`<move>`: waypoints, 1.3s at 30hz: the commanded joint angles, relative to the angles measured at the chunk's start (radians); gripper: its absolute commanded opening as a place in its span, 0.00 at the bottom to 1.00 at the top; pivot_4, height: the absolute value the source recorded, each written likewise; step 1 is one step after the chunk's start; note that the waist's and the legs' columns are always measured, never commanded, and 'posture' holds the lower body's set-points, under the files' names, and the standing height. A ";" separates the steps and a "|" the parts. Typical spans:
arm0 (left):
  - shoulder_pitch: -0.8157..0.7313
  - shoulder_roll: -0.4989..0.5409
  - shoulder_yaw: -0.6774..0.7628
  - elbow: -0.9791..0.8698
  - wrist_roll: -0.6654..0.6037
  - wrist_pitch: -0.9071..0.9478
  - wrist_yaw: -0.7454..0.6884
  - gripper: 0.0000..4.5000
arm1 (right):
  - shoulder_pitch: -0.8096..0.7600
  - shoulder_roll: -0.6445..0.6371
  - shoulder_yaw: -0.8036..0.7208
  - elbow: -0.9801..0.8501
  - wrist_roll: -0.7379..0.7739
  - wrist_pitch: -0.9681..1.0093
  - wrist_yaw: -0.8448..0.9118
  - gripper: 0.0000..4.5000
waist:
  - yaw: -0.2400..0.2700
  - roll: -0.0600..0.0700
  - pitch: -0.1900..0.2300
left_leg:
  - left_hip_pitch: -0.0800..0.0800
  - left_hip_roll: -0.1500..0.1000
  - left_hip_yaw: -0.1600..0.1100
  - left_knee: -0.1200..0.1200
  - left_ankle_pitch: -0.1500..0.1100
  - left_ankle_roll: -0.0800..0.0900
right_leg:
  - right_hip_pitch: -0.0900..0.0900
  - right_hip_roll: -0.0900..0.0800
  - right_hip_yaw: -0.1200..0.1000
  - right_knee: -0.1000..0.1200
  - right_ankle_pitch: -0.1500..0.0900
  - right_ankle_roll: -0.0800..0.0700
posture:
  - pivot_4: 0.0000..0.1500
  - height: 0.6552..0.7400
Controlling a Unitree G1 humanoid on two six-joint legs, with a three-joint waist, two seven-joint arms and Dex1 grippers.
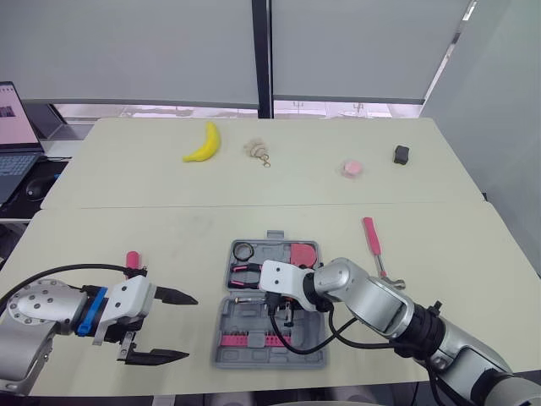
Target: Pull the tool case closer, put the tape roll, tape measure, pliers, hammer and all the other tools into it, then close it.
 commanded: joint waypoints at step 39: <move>0.002 0.007 0.013 -0.070 -0.006 0.021 0.031 1.00 | -0.002 0.015 -0.069 0.033 0.022 -0.255 0.133 0.33 | -0.001 0.000 0.000 | 0.000 0.000 0.000 0.000 0.000 0.000 | 0.000 0.000 0.000 0.000 0.000 0.000 | 1.00 1.00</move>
